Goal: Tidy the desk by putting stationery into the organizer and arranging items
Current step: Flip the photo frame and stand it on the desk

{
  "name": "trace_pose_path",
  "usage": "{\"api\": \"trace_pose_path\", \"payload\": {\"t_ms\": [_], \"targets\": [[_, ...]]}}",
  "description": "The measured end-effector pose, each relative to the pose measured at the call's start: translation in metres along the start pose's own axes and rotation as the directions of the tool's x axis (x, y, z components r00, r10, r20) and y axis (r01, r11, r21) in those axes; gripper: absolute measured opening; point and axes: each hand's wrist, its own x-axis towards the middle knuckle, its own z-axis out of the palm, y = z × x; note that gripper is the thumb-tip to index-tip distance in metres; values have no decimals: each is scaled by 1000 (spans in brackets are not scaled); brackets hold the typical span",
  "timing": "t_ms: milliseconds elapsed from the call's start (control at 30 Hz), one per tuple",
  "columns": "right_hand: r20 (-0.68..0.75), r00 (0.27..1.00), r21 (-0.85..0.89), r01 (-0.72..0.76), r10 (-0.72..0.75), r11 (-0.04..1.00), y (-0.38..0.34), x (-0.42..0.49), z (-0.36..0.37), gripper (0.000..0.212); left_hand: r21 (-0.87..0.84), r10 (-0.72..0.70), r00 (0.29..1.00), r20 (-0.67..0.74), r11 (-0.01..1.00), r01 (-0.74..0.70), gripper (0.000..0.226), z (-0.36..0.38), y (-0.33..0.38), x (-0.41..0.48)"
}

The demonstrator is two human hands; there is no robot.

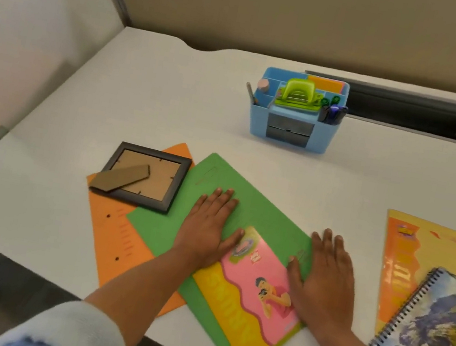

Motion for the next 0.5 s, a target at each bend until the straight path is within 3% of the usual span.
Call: {"api": "trace_pose_path", "payload": {"t_ms": [167,233,300,400,500], "targets": [[-5,1000,-9,-20,20,1000,-4,1,-1,76,-56,29,989,147,998,-21,79,-9,-3,4],[5,1000,-9,-26,26,1000,-7,2,-1,77,-158,74,958,277,987,-31,90,-29,-13,8],[17,999,-21,-33,34,999,-7,0,-1,78,-221,154,944,293,971,-90,102,-56,-31,12],[24,998,-40,-52,53,998,-7,-2,-2,79,-75,243,933,264,970,-232,111,-100,-79,17],[35,997,-38,-73,75,997,-13,0,-4,80,97,166,924,345,973,-211,122,-136,-138,24]]}}
